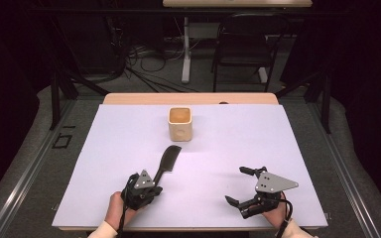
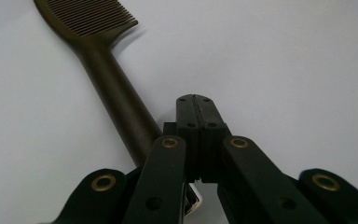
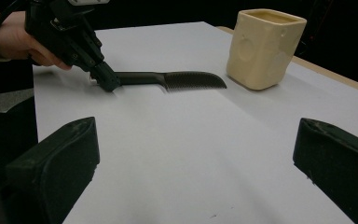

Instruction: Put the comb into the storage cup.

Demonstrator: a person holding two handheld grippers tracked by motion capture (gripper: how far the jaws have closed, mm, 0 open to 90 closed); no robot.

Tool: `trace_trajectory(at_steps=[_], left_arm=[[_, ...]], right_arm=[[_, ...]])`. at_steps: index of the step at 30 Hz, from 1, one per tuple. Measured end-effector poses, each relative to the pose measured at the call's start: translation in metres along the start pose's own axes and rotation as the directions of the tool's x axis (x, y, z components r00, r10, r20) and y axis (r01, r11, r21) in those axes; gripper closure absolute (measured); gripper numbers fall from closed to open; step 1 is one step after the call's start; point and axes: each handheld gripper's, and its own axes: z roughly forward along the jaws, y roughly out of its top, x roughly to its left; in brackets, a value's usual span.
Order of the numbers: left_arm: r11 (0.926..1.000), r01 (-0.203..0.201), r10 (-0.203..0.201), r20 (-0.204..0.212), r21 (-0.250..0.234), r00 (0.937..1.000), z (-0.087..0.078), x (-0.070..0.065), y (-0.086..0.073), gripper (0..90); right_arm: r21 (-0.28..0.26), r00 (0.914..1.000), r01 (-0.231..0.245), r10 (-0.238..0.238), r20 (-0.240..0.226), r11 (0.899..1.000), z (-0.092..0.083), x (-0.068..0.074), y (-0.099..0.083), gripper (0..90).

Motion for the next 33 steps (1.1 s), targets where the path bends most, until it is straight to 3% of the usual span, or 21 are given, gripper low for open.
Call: trace_trajectory(at_steps=[17, 33], left_arm=[[0.9992, 0.007, -0.007, -0.017, 0.039, 0.9998, -0.003, 0.009, -0.002, 90.0], [0.9989, 0.006, -0.003, -0.054, 0.046, 0.9985, -0.005, 0.016, -0.004, 90.0]], right_arm=[[0.004, 1.0, 0.002, -0.002, 0.0, 1.0, 0.001, 0.0, 0.0, 0.0], [0.006, 1.0, -0.001, 0.001, -0.002, 1.0, 0.001, 0.0, 0.0, 0.0]])
